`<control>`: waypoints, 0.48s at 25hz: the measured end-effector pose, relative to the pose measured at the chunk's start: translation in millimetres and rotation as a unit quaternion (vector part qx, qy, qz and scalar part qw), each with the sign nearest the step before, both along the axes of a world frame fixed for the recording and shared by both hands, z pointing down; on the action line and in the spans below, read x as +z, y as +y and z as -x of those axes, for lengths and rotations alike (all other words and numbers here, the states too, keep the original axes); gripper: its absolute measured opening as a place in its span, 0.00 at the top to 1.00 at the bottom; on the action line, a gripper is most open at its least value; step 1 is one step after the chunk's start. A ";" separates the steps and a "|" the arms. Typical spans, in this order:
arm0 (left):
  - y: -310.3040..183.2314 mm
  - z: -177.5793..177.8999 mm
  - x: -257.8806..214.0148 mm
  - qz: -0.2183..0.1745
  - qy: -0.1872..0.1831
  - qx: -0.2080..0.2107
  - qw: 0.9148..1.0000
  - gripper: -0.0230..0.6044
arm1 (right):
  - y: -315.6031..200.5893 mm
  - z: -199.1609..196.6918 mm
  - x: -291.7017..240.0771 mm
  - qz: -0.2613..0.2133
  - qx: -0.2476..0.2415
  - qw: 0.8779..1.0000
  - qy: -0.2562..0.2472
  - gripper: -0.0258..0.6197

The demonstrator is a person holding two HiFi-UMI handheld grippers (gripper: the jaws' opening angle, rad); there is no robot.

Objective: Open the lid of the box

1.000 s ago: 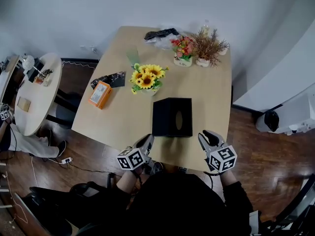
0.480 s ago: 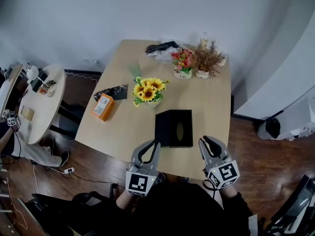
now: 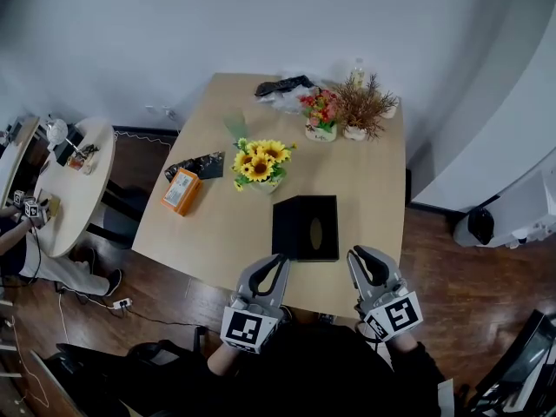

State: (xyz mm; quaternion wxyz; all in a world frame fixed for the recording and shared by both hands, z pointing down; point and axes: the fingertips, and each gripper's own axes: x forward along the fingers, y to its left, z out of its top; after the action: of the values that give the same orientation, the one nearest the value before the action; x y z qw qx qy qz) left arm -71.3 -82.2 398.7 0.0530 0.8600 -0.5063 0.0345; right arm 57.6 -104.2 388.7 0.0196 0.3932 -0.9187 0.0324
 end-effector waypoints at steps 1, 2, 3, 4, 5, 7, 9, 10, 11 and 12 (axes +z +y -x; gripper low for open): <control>0.3 0.0 0.5 0.000 -0.002 0.000 1.000 0.95 | 0.3 -0.3 0.9 0.001 0.000 1.000 0.002 0.92; 0.4 0.2 1.3 0.001 -0.004 0.000 1.000 0.95 | 0.3 -0.7 1.6 0.002 0.001 1.000 0.003 0.92; 0.4 0.5 2.6 0.002 -0.006 0.000 1.000 0.95 | 0.0 -1.2 2.1 0.003 0.002 1.000 0.002 0.92; 0.5 0.7 4.3 0.005 -0.008 0.001 1.000 0.95 | -0.2 -1.4 2.5 0.004 0.003 1.000 0.002 0.93; 0.6 0.8 5.7 0.007 -0.009 0.001 1.000 0.95 | -0.3 -1.5 3.0 0.004 0.003 1.000 0.003 0.93; 0.7 0.0 6.0 0.008 -0.006 0.001 1.000 0.95 | -0.4 -1.5 3.6 0.004 0.004 1.000 0.006 0.93; 1.1 -1.4 6.1 0.009 -0.006 0.001 1.000 0.95 | -0.4 -2.0 3.8 0.004 0.003 1.000 0.007 0.93; 1.2 -2.0 6.4 0.009 -0.006 0.001 1.000 0.95 | -0.4 -2.4 4.3 0.004 0.003 1.000 0.008 0.93; 1.2 -2.3 6.9 0.010 -0.005 0.001 1.000 0.95 | -0.3 -2.7 5.1 0.005 0.003 1.000 0.010 0.93; 1.0 -2.3 7.6 0.011 -0.005 0.001 1.000 0.95 | -0.3 -2.8 5.9 0.005 0.002 1.000 0.012 0.93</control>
State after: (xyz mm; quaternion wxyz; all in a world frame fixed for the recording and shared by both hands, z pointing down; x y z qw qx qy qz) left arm -69.0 -81.2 406.3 0.0598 0.8596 -0.5055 0.0446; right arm 60.4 -104.6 394.6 0.0324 0.3952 -0.9174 0.0324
